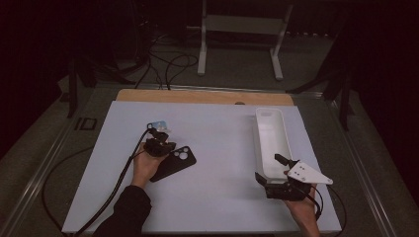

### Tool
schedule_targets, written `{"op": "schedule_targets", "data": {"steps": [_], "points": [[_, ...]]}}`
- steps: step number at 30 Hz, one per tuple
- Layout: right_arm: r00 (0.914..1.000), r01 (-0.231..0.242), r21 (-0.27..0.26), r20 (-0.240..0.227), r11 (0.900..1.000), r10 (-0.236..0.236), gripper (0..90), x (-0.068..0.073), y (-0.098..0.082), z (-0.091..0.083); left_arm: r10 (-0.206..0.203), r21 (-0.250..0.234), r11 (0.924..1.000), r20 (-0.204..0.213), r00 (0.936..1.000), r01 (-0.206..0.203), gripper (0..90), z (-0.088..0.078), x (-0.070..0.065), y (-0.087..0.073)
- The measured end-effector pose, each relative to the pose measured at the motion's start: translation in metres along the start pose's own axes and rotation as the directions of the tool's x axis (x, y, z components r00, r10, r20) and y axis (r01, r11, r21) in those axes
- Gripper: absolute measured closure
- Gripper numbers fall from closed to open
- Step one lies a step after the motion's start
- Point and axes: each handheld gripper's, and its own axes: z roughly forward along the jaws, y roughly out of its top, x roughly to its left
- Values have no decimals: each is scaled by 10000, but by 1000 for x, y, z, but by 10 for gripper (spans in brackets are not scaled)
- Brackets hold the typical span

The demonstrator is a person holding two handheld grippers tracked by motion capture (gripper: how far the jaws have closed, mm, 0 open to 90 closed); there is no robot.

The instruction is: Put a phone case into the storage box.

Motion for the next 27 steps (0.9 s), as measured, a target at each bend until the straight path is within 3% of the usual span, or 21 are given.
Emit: {"op": "schedule_targets", "data": {"steps": [4, 15, 27], "points": [[10000, -18, 2, -2, 10000, 18, 85, 0, 0, 0, 114, 63, 9999, -144, 9998, -114, 900, -5, 0, -6], [10000, 0, 13, 19, 10000, 0, 86, 0, 0, 1, -62, 168, 9998, -600, 9982, 72, 899, -19, 8, -19], [10000, 45, 21, 28, 10000, -45, 86, -2, 1, 2, -786, -6, 9969, -1268, 9888, 792, 899, -43, 31, -45]]}}
